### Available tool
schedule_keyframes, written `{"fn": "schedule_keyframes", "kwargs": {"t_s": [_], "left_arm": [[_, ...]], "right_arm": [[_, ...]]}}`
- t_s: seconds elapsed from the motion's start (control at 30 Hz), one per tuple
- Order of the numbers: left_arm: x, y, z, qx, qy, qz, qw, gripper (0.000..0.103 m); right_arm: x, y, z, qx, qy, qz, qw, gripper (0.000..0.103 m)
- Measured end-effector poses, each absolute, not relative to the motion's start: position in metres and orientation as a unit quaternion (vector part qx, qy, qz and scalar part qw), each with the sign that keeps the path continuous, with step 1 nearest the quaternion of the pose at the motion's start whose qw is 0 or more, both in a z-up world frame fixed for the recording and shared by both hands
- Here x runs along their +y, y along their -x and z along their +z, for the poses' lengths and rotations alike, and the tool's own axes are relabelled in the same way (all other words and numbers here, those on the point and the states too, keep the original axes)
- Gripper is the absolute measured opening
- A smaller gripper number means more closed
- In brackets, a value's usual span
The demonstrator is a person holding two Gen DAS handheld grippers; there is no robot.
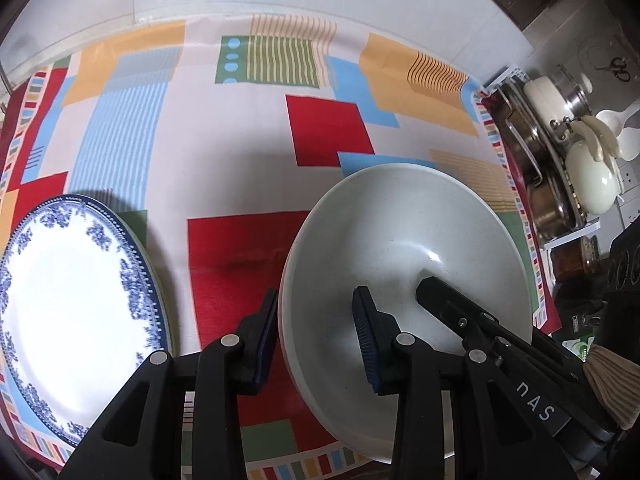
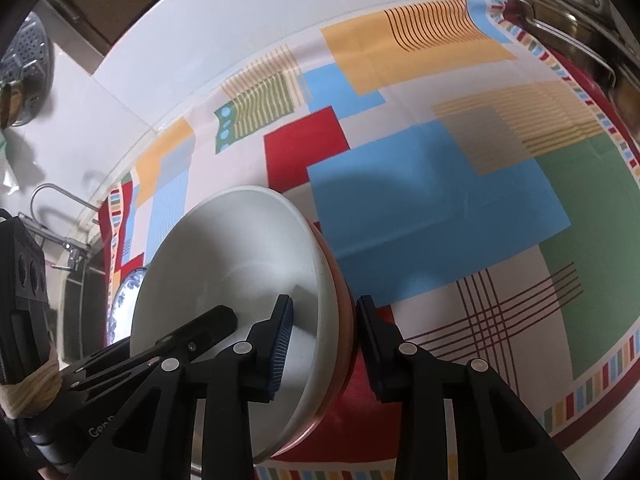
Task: Organize plates and bowls
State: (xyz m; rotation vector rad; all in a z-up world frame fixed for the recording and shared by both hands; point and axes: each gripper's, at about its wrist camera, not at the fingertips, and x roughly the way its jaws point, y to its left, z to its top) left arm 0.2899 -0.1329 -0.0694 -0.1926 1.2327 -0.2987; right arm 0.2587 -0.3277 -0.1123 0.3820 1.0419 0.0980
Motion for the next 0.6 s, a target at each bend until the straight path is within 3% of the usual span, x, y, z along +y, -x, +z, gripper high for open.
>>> {"fn": "schedule_keyframes", "kwargs": {"t_s": [0.6], "left_arm": [[-0.020, -0.253, -0.026, 0.532, 0.114, -0.096, 0.833, 0.036]], "right_arm": [[-0.230, -0.237, -0.071, 0.458, -0.141, 0.097, 0.872, 0.034]]}}
